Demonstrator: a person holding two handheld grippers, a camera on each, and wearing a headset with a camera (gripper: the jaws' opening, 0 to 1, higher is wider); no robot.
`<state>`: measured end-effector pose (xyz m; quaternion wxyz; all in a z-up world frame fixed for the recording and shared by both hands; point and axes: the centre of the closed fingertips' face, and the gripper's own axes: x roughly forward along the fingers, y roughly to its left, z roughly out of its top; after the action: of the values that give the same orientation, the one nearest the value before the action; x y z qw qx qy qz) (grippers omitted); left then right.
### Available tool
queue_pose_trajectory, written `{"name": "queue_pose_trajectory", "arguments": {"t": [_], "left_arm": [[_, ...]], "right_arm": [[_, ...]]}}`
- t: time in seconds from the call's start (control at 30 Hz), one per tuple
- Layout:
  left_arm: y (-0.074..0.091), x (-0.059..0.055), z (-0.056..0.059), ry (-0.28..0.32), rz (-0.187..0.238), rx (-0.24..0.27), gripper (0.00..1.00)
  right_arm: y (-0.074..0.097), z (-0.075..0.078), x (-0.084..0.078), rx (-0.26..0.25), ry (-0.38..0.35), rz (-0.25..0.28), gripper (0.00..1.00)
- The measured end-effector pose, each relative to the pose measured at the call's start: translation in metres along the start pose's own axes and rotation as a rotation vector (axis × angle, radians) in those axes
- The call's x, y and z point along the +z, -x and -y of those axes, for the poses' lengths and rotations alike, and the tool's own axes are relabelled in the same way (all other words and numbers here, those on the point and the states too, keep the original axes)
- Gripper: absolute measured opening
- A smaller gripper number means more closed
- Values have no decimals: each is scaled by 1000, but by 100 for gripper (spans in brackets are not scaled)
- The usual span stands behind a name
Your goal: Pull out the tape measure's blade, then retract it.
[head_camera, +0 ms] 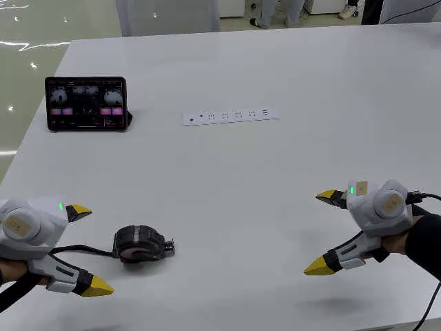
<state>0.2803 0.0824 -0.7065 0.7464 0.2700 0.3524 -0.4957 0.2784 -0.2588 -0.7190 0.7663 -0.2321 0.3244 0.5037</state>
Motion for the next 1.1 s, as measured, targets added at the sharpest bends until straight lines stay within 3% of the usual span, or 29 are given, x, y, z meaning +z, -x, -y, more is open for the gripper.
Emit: {"name": "queue_pose_trajectory", "arguments": {"t": [0.3, 0.4, 0.67, 0.77, 0.87, 1.1], "left_arm": [[-18, 8, 0, -70, -50, -29, 96], [-24, 9, -2, -94, -75, -48, 90], [-37, 17, -1, -98, -83, -77, 84], [-45, 15, 1, -115, -101, -85, 77], [-52, 18, 6, -81, -85, -105, 77], [-64, 13, 0, -112, -119, -101, 63]], "right_arm": [[-24, -7, 13, 38, 32, -14, 99], [-32, -11, 23, 50, 39, 1, 99], [-53, -14, 40, 67, 49, 14, 99], [-66, -13, 43, 71, 50, 7, 99], [-77, -15, 50, 80, 44, 12, 99], [-97, -23, 67, 121, 81, -7, 99]]}}
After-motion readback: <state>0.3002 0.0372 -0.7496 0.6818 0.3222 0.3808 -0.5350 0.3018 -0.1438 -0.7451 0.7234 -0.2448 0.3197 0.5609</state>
